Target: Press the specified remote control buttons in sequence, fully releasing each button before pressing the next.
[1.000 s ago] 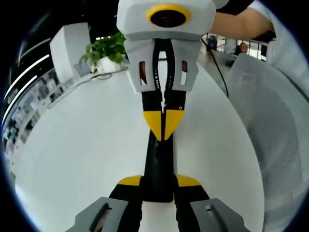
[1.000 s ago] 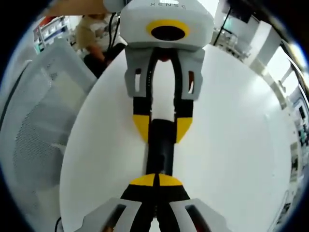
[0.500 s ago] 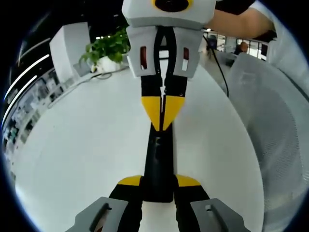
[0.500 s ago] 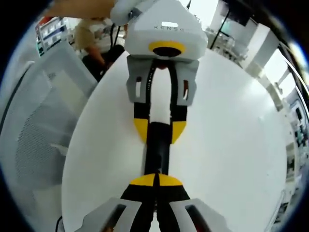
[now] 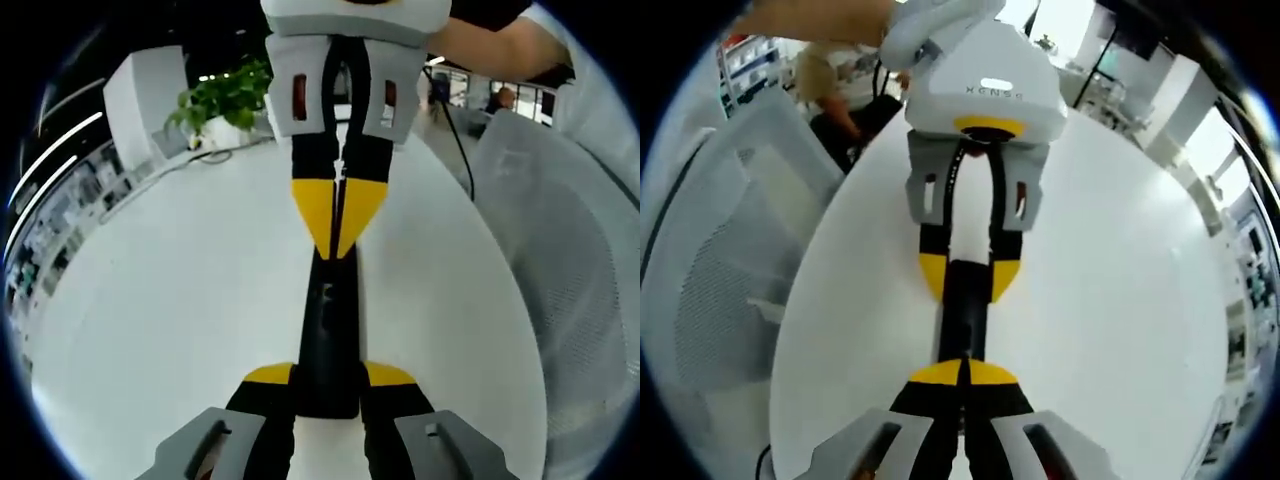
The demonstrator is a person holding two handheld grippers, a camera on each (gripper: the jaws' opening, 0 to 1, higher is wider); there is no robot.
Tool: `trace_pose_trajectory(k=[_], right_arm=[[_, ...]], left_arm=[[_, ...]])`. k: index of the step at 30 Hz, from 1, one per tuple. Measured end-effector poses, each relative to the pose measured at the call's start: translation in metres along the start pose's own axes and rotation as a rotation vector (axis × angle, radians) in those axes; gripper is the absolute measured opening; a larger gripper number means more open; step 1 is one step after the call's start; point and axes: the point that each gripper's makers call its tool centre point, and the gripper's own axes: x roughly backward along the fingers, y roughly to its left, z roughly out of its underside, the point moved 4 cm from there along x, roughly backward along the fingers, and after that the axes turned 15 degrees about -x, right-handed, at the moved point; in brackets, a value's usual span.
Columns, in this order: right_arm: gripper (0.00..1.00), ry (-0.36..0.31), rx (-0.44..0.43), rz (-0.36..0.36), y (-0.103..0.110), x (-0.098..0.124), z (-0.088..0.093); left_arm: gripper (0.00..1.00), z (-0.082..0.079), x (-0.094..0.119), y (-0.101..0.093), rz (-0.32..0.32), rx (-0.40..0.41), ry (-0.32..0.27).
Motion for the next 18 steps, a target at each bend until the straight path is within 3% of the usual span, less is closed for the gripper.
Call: trace_pose_trajectory(k=[18], right_arm=[[0.00,0.017,-0.007,-0.034,0.008,-0.012,0.006]], left_arm=[[0.24,0.000,0.000,0.001,0.000,0.002,-0.006]])
